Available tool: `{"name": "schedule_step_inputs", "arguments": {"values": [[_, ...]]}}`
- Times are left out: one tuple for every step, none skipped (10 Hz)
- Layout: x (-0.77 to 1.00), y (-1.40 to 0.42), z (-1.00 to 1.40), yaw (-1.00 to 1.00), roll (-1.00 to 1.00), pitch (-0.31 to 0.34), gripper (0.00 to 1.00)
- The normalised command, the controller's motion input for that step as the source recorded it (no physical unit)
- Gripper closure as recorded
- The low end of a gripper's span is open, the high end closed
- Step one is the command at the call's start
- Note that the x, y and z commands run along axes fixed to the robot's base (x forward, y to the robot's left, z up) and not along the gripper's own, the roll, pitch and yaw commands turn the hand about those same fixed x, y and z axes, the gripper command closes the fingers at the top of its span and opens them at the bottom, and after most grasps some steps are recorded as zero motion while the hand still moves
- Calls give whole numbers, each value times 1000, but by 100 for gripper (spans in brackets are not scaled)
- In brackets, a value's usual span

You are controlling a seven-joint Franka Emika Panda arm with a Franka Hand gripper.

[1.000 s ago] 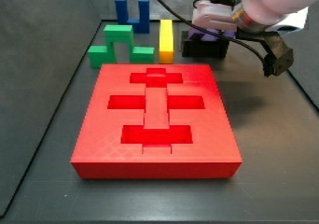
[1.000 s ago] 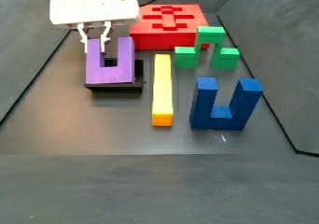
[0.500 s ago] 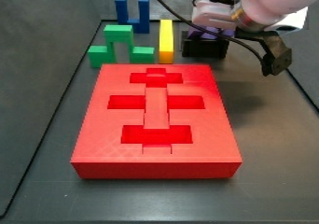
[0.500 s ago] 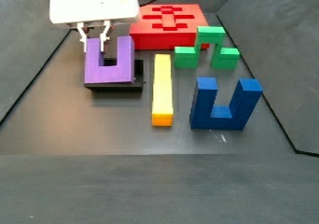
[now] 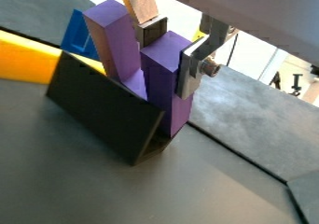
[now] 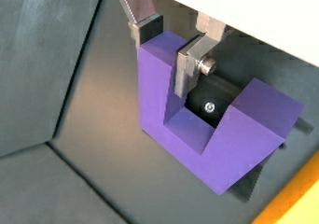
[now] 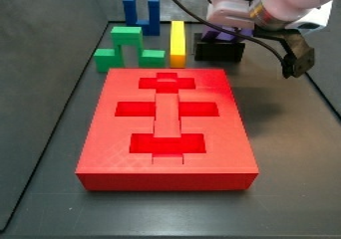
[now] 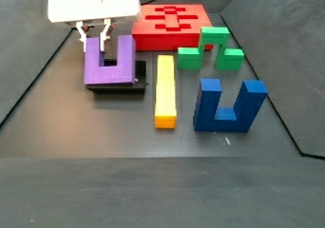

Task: Pick up the purple object. Move up. Place the purple object on the fixture. Regrasp the purple object. Move to above the board. Insert the purple object.
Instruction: Regrasp the purple object, then move to above the board.

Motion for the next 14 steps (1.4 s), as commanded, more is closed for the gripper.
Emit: {"name": "schedule_step_inputs", "arguments": {"values": [[0, 0, 0, 0, 0, 0, 100], [0, 0, 0, 0, 0, 0, 100], [0, 0, 0, 0, 0, 0, 100], [0, 0, 0, 0, 0, 0, 100], [0, 0, 1400, 0, 0, 0, 100], [5, -33, 1400, -44, -39, -41, 100], [-15, -12, 1400, -42, -78, -44, 100], [-20, -8, 1400, -51, -53, -13, 100], [-17, -23, 1400, -51, -41, 16, 100], [-5, -23, 1400, -38, -7, 41, 100], [2, -16, 1400, -33, 1, 53, 100], [14, -20, 695, -19, -18, 82, 100], [39, -11, 336, -10, -5, 100, 100], [-1340, -1400, 296, 118, -1000, 88, 100]]}}
